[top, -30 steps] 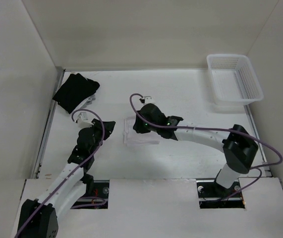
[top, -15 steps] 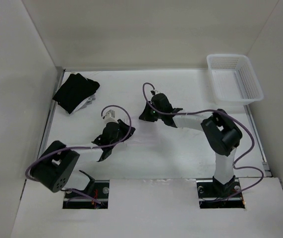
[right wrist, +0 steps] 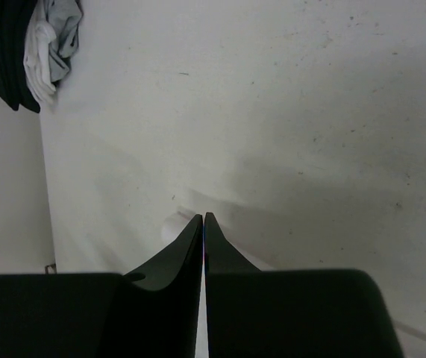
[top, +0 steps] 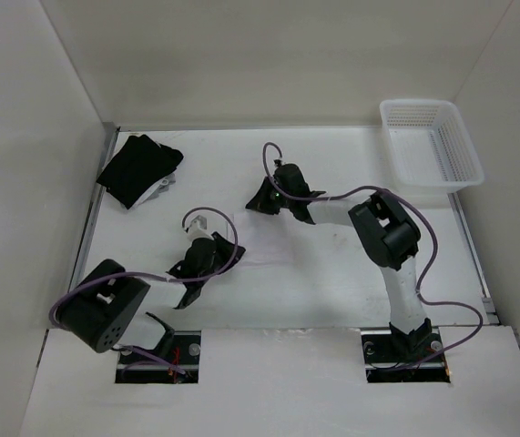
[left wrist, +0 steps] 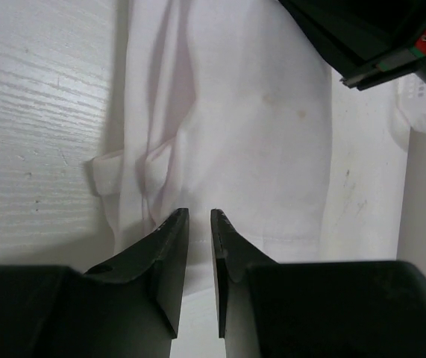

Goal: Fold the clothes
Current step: Fold the tank top

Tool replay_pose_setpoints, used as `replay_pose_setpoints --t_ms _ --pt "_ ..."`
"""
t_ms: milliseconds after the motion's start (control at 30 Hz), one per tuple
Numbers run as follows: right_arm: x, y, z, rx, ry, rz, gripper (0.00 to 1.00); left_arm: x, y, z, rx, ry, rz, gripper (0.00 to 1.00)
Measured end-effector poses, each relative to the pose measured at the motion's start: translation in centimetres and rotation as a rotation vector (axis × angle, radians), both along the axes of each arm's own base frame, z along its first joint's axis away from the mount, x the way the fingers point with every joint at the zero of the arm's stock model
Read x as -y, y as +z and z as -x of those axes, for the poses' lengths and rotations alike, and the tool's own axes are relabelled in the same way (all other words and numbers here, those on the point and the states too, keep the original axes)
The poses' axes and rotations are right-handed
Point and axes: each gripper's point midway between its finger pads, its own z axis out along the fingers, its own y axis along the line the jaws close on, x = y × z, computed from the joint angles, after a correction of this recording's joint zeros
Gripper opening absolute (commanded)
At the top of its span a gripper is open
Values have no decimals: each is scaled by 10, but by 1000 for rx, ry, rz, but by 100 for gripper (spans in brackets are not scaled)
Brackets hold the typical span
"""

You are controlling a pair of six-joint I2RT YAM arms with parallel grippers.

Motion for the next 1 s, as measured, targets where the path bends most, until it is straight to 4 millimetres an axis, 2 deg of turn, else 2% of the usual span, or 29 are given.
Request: replay_pose_setpoints --t_ms 133,233,300,367,467,567,633,667,733,933,1000 --pt "-1 0 -1 -20 -19 -15 8 -2 22 2 46 2 27 24" --pt "-1 8 -4 -7 -29 -34 12 -4 56 0 130 7 65 28" --pt "0 24 -6 16 -37 -57 18 -7 82 -2 197 18 78 32" --pt "4 52 -5 61 -43 -92 25 -13 106 -4 261 37 77 34" --pt "23 114 1 169 -62 -170 36 -27 129 -7 323 78 48 40" --pt "52 173 14 299 -94 -246 43 -44 132 -8 333 118 -6 48" --pt "79 195 27 374 -131 -272 46 -57 124 -8 311 143 -51 50" --pt "90 198 33 398 -148 -272 47 -62 120 -8 299 151 -69 50" --pt "115 188 48 412 -188 -250 49 -73 110 -7 266 172 -109 51" --pt "186 116 87 360 -345 -110 53 -101 83 -4 163 223 -190 52" --pt "204 103 95 362 -388 -78 54 -107 79 -4 140 235 -198 51"
